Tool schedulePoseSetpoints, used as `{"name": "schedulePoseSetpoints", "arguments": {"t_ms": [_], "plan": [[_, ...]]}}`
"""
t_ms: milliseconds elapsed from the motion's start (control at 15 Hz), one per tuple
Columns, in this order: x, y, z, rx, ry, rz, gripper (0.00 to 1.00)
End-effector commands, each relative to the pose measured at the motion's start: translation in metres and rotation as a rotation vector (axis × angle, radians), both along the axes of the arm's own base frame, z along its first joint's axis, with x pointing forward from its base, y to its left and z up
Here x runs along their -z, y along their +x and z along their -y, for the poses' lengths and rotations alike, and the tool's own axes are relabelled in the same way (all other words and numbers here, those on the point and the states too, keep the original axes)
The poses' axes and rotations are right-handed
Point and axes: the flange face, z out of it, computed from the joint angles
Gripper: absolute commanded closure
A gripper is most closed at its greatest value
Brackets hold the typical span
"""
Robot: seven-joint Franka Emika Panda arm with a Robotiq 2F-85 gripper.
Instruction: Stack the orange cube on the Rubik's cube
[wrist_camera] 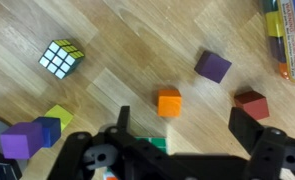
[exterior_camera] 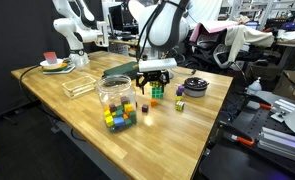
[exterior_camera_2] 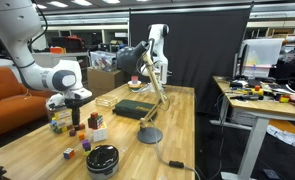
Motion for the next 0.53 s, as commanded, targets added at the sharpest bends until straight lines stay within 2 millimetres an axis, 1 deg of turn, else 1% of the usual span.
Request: {"name": "schedulePoseSetpoints", "arguments": {"t_ms": [0, 133, 267, 467], "plan": [[0.019, 0.008, 0.001, 0.015, 0.043, 0.005, 0.0], [0.029, 0.01, 0.004, 0.032, 0.05, 0.0, 0.0], [0.034, 0.013, 0.006, 0.037, 0.049, -0.002, 0.0], [0.036, 0.018, 0.01, 0.039, 0.044, -0.001, 0.0]]}}
